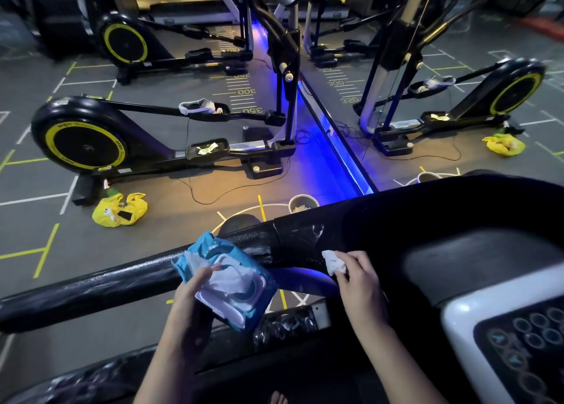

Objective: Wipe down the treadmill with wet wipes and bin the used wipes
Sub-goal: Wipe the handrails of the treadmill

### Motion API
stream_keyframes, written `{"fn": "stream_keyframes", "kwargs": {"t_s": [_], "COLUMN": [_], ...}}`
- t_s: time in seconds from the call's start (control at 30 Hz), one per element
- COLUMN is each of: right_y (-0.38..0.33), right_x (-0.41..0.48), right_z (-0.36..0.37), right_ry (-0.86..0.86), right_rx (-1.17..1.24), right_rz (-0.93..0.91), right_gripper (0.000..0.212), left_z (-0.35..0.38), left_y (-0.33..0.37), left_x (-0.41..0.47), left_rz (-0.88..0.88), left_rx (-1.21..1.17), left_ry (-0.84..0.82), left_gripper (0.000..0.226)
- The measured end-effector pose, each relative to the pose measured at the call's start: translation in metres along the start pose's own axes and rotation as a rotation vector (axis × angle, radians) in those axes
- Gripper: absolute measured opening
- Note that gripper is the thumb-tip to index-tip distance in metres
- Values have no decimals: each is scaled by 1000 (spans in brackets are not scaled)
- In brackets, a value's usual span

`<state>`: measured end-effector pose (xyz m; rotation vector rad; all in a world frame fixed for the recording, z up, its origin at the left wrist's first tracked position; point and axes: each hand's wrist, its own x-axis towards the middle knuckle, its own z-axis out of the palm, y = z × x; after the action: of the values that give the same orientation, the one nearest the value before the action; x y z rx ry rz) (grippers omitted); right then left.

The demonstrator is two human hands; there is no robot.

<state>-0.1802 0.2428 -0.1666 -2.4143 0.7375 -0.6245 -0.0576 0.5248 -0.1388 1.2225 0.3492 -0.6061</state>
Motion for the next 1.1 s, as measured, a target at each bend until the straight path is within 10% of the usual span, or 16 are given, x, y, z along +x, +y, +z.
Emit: {"fn": "stream_keyframes", "kwargs": {"t_s": [0.43, 0.77, 1.1], "right_y": [-31, 8, -4], "right_x": [15, 22, 24], "right_z": [50, -18, 15], "right_ry": [-28, 311, 92], "right_rx": [-215, 100, 10], "right_rz": [-319, 49, -214], "right_gripper": [26, 29, 36], "left_z": [-11, -10, -9], "left_y": [-2, -5, -14], "left_x": [5, 16, 32], "left_rz": [-14, -14, -20], "left_rx": [14, -6, 5], "left_ry": [6, -7, 38], "left_gripper": [44, 46, 59]}}
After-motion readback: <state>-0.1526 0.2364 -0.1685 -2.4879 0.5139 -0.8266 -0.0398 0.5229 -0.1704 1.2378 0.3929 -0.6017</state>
